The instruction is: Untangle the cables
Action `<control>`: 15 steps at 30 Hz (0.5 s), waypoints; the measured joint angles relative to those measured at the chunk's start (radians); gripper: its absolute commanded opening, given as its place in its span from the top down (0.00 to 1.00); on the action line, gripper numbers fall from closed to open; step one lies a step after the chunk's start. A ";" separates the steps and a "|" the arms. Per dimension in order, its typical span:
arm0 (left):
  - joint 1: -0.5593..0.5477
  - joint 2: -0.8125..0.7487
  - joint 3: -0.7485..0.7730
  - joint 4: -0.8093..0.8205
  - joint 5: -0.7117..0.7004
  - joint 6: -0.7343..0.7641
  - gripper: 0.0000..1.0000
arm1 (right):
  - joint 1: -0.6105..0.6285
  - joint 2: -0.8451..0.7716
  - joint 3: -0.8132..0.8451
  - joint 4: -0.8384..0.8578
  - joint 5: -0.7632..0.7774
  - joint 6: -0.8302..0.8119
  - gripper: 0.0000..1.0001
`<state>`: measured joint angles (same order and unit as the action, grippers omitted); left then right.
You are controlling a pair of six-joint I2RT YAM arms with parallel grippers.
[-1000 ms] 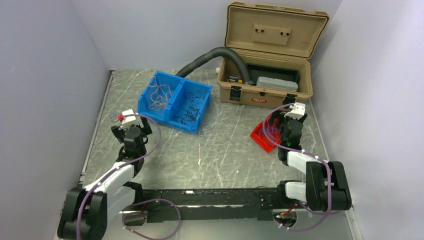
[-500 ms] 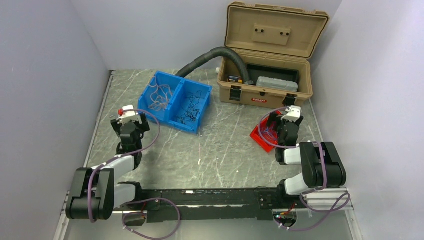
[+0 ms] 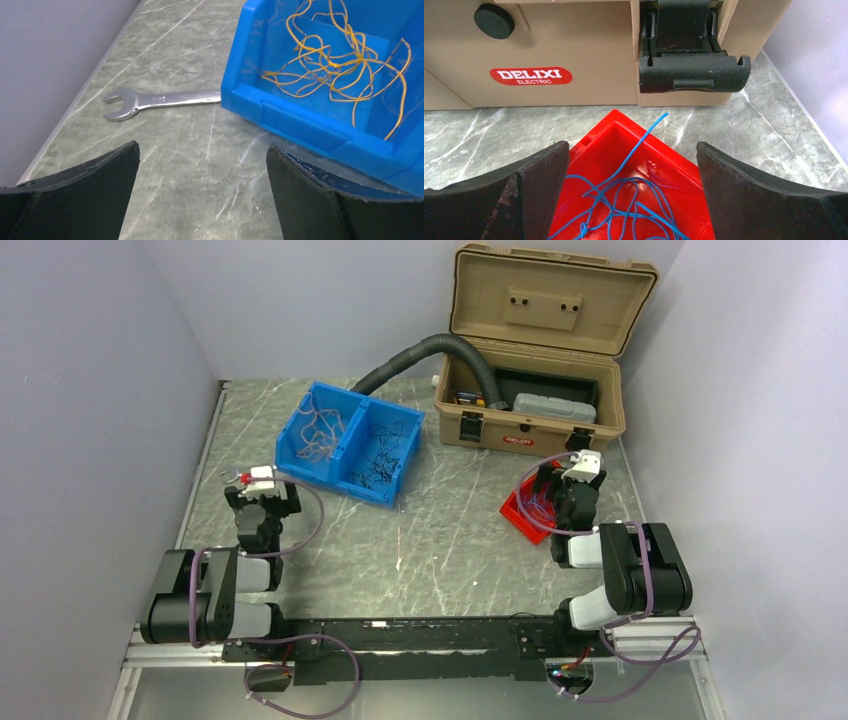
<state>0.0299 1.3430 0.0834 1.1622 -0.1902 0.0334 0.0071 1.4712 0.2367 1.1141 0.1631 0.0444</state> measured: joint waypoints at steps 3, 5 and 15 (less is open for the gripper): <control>0.002 -0.001 0.020 -0.001 0.021 0.005 0.01 | 0.000 0.000 0.000 0.000 -0.001 0.000 0.00; 0.001 -0.002 0.048 -0.031 0.017 0.005 0.01 | 0.000 0.000 0.000 0.000 -0.001 0.000 0.00; -0.010 0.003 0.112 -0.098 0.011 0.010 0.01 | 0.000 0.000 0.000 0.000 -0.002 0.000 0.00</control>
<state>0.0200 1.3457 0.1955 1.0645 -0.1787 0.0433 0.0071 1.4715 0.2367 1.1145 0.1616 0.0441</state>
